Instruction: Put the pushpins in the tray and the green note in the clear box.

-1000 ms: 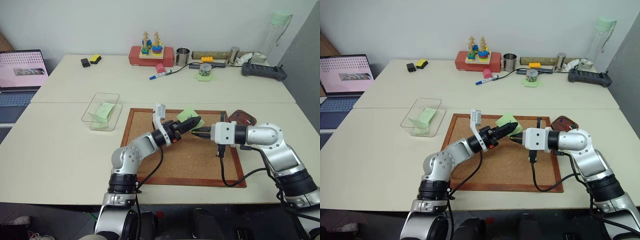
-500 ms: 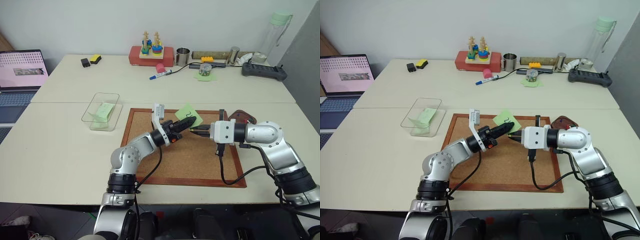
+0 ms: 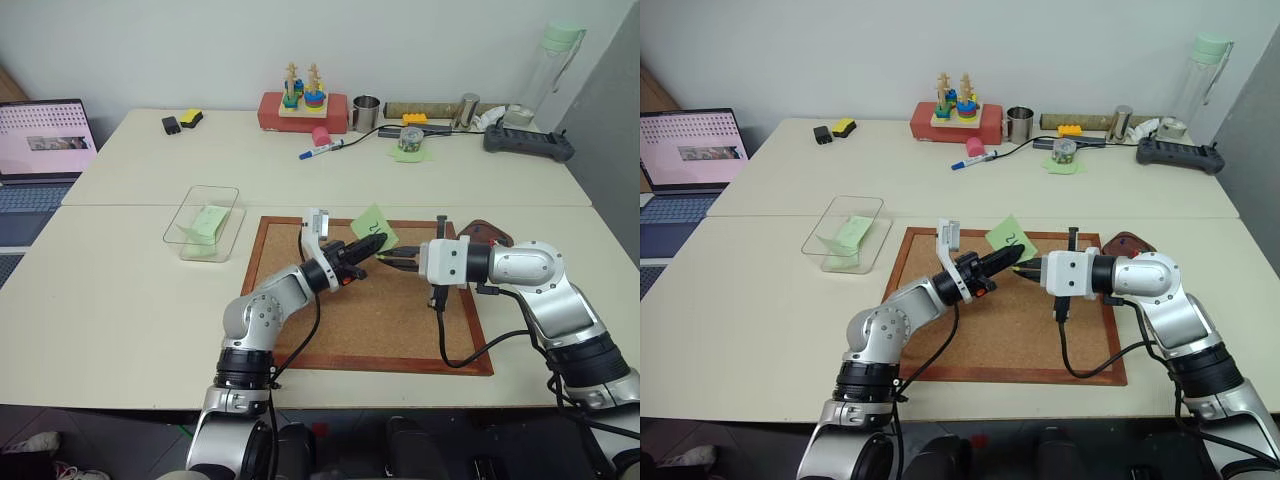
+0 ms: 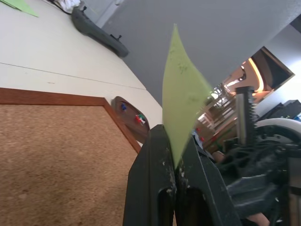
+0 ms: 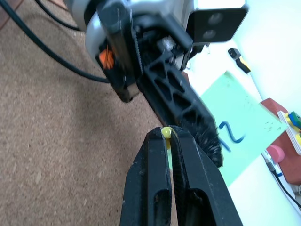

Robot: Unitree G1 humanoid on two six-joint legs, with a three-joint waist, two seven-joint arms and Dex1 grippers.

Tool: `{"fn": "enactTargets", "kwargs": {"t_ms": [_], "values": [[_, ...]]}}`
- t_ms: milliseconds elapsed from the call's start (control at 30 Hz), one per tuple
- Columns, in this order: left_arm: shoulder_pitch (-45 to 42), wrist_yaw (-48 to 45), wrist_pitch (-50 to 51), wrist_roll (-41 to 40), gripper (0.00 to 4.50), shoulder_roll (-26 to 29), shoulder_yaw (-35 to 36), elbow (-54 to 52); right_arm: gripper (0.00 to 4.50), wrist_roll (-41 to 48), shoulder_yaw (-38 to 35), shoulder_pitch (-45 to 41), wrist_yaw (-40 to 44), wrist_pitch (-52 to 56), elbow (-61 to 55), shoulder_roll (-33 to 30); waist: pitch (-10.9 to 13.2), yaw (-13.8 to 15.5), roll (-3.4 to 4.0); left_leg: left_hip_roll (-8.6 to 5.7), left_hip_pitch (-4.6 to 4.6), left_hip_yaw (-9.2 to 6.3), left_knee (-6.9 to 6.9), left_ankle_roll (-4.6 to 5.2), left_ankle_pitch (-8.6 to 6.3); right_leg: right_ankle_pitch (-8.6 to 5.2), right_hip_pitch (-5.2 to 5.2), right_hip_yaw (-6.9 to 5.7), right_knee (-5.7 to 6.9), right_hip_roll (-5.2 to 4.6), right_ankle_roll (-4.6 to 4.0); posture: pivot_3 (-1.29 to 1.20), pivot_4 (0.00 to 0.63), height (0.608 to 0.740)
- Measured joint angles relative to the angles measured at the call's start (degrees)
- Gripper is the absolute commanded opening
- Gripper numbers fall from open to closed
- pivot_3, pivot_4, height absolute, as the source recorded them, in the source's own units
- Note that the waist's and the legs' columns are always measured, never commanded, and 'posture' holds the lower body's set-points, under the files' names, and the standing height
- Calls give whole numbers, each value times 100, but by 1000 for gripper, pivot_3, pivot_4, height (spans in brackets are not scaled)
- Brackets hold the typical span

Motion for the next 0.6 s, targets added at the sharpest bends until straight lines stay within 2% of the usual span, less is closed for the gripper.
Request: {"fn": "enactTargets", "kwargs": {"t_ms": [167, 300, 467, 600], "values": [[62, 21, -143, 92, 10, -52, -1, 93, 0, 321, -415, 14, -206, 572, -348, -45, 0, 20, 0, -1, -3, -2, 0, 2, -1, 0, 0, -1, -1, -2, 0, 0, 150, 740], [62, 20, -226, 123, 10, -79, -56, 92, 0, 317, -933, 101, -586, 1309, -318, -422, 0, 69, 0, -2, -5, 0, 1, 3, -2, 0, 0, 0, -4, -3, 0, 0, 150, 740], [74, 131, -193, 54, 10, -9, -2, -405, 0, -16, -1315, 220, -1381, 2224, 492, -570, 0, 77, -1, 0, -4, 8, -3, 3, -2, 0, -3, 4, -2, -2, -1, 0, 150, 740], [150, 255, -35, -123, 10, 63, 106, -808, 0, -83, -1354, 297, -1659, 2402, 1288, -552, 0, 76, -1, -1, -4, 17, -2, 3, -2, 0, -2, 6, -3, -2, -1, 0, 150, 740]]}}
